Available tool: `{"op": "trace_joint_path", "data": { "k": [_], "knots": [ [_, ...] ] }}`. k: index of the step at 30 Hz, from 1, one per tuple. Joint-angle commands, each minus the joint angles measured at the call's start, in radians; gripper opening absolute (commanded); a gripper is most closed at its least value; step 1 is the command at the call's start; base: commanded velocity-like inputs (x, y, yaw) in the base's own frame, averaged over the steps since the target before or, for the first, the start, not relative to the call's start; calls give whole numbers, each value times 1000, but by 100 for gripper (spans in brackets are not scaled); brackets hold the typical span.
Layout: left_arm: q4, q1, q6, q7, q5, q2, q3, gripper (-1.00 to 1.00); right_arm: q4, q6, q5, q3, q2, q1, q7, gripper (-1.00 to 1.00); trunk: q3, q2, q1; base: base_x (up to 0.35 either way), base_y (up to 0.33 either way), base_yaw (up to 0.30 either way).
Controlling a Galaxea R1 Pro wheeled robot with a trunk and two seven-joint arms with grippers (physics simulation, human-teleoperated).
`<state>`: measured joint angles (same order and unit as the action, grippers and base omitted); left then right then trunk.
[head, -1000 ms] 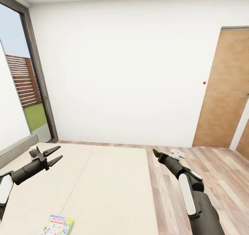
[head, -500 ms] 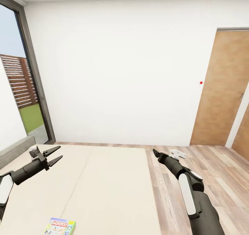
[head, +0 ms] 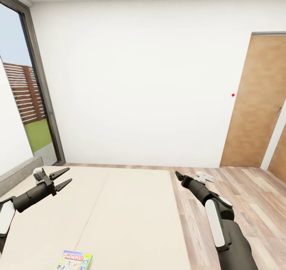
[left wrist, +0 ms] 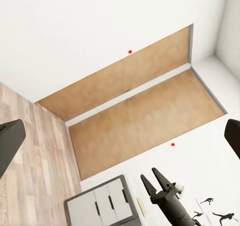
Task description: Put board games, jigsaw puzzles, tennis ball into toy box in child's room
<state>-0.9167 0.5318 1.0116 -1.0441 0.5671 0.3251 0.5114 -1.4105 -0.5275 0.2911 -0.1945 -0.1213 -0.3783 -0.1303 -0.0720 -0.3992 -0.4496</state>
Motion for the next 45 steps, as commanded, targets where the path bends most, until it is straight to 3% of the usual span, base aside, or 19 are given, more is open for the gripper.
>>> {"op": "trace_joint_path", "data": {
  "k": [1, 17, 45],
  "knots": [
    [1, 0, 4, -4, -1, 0, 1, 100, -1, -6, 2, -3, -1, -1, -5, 100, 0, -1, 0, 0, 120, 0],
    [1, 0, 4, -4, -1, 0, 1, 100, -1, -6, 2, -3, -1, -1, -5, 100, 0, -1, 0, 0, 135, 0],
    [1, 0, 4, -2, -2, 0, 1, 100, -1, -6, 2, -4, -1, -1, -6, 100, 0, -1, 0, 0, 280, 0]
  ]
}}
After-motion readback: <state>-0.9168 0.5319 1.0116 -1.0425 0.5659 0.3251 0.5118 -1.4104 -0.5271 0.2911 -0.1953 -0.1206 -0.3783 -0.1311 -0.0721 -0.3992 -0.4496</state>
